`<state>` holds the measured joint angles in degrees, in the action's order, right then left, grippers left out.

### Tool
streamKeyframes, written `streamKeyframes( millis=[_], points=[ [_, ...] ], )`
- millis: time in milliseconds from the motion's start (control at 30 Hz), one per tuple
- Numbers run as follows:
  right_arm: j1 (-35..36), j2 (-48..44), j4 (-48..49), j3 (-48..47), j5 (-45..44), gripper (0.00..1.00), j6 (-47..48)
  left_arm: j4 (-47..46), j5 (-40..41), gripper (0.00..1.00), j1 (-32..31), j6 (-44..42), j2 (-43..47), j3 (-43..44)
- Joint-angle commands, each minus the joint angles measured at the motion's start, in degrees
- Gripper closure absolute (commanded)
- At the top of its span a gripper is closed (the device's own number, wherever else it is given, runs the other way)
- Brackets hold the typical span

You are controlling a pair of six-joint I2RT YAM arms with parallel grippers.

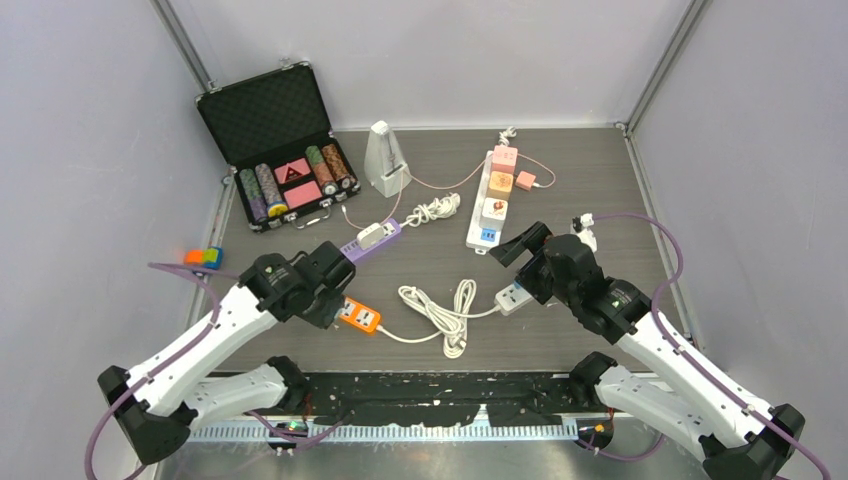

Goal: Insert the plug

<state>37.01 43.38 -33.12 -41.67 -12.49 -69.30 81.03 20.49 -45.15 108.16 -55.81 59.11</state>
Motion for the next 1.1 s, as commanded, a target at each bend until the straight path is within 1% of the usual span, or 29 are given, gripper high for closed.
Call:
streamKeyframes(
  millis=[0,100,333,600,867,1067],
  points=[
    [-0.2,-0.1,-0.6,-1.9,-2.76,0.05,0.39,-5.81,-6.96,1.0,2.45,2.12,-1.59,-2.1],
    [-0.19,-0.16,-0.59,-1.78,-2.85,0.05,0.45,-9.98,-9.14,1.0,3.99,0.87,-2.77,-4.28],
    [-0.21,0.31,-0.58,-1.51,-3.14,0.04,0.47,-15.85,-12.33,1.0,8.56,-3.23,-6.46,-5.62],
    [-0.25,1.82,-0.57,-1.99,-3.72,0.05,0.56,-20.14,-17.22,1.0,14.38,-6.89,-9.0,-9.0],
    [-0.28,3.36,-0.62,-2.2,-3.64,0.04,0.4,-19.37,-16.5,1.0,16.71,-8.13,-7.29,-12.0],
    [-0.36,3.94,-0.51,-1.8,-3.25,0.04,0.05,-24.32,-16.29,1.0,18.4,-11.5,-5.37,-14.54]
  ],
)
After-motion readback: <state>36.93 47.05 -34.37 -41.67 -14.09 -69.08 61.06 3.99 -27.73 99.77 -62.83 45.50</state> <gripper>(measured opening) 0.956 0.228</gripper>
